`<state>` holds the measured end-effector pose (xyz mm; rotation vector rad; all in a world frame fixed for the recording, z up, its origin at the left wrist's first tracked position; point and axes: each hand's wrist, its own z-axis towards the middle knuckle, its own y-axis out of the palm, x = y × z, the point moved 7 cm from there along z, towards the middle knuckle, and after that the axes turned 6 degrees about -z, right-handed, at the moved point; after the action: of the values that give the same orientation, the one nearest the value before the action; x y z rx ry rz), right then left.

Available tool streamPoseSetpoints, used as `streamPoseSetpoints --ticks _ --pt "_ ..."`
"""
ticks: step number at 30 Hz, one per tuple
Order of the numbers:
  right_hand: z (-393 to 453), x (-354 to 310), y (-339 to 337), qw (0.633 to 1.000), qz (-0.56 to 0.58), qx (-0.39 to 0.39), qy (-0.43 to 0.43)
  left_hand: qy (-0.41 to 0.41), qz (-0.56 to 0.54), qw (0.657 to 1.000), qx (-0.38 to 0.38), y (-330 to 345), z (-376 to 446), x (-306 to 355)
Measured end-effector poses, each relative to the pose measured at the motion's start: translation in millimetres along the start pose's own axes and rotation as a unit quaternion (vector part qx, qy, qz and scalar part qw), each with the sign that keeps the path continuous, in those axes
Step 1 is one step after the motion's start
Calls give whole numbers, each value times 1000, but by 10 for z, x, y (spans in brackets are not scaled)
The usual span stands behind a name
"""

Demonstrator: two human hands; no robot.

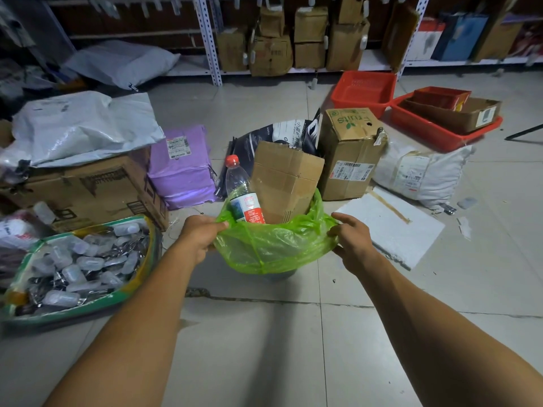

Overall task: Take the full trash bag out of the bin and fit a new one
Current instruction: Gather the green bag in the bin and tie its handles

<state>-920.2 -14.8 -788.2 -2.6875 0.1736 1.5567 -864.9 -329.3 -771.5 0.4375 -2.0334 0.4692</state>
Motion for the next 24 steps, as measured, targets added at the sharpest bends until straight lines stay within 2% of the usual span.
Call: streamPoseSetpoints --ticks 6,10,16,20,24 --pt "22 -43 -26 1000 -1 5 -2 -43 35 998 -34 -3 90 -104" --pt "61 -84 -39 1000 -3 -2 -4 -44 58 997 -33 -31 111 -139" --pt "106 -252 -15 999 22 -4 -27 -89 -87 990 -62 26 148 -160" --pt "109 -295 36 999 5 -8 -40 -74 -74 993 -61 65 158 -167" --pt "103 -278 53 999 -23 -3 -33 -73 -118 990 -16 -33 189 -171"
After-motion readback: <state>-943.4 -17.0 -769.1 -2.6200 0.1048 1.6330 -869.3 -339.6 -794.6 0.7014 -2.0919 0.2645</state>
